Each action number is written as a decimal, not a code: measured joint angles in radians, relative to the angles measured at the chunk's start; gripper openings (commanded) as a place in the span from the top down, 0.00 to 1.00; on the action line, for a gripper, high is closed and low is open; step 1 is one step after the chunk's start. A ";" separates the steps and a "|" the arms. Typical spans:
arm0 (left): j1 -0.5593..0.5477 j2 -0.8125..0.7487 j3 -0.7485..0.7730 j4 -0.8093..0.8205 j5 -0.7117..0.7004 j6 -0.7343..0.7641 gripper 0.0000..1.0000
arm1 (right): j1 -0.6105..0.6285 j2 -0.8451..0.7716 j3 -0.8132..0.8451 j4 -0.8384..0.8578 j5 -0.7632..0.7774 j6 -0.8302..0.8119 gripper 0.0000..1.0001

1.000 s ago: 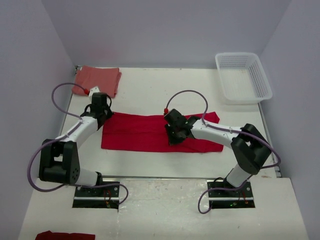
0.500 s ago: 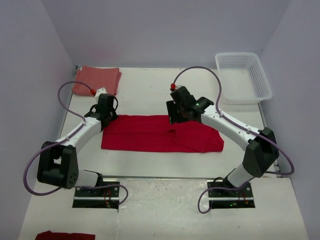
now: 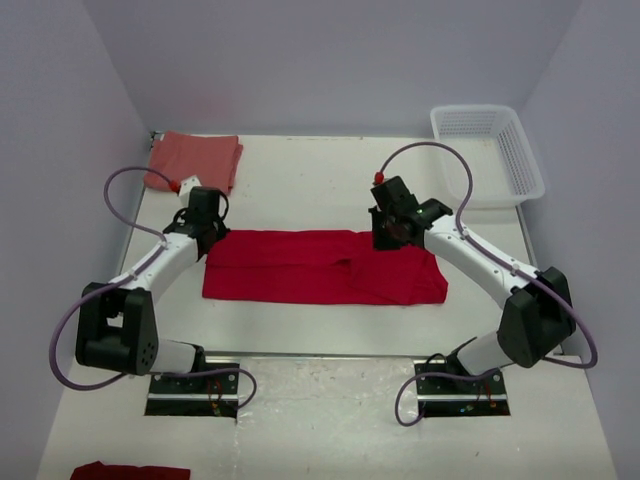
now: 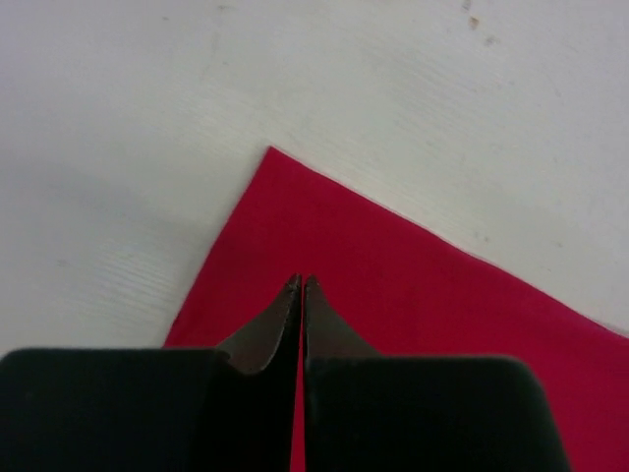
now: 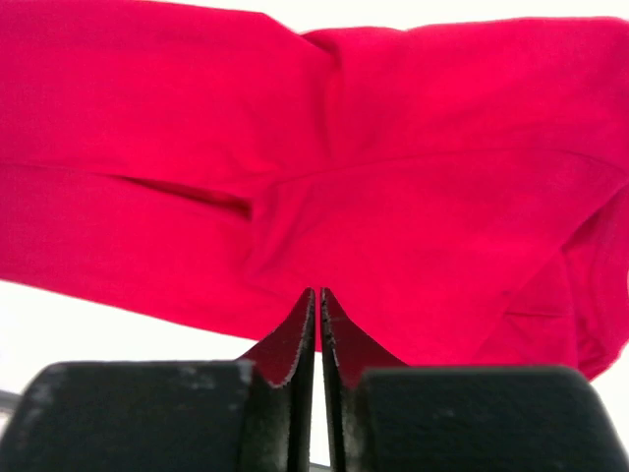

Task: Fold and stack the t-shirts
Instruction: Rotate the tshirt 90 degrees

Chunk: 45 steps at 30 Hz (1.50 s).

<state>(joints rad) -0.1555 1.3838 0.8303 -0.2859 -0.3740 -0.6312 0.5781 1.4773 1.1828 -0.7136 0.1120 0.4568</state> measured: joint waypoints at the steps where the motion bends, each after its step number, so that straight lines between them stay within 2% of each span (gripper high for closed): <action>1: -0.005 0.005 0.000 0.009 0.035 0.008 1.00 | -0.011 0.005 -0.008 0.000 0.000 0.009 1.00; 9: -0.072 0.129 -0.005 0.090 0.293 0.068 1.00 | -0.046 0.151 -0.027 0.017 -0.023 0.038 1.00; 14: -0.093 0.232 -0.005 0.077 0.315 0.074 1.00 | -0.046 0.240 -0.039 0.043 -0.064 0.048 1.00; 22: -0.124 0.241 0.010 0.063 0.281 0.070 1.00 | -0.046 0.347 -0.022 0.047 -0.112 0.052 1.00; 28: -0.142 0.227 -0.011 0.070 0.263 0.047 1.00 | -0.048 0.436 0.097 -0.006 -0.130 0.047 1.00; 38: -0.255 0.079 -0.160 0.066 0.288 -0.031 1.00 | -0.109 0.599 0.338 -0.124 -0.167 0.011 0.95; 45: -0.414 0.018 -0.213 0.045 0.307 -0.111 1.00 | -0.186 0.753 0.620 -0.218 -0.217 -0.024 0.89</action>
<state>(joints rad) -0.5697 1.4014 0.6170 -0.2405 -0.0666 -0.7425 0.3920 2.2303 1.8027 -0.9318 -0.1051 0.4328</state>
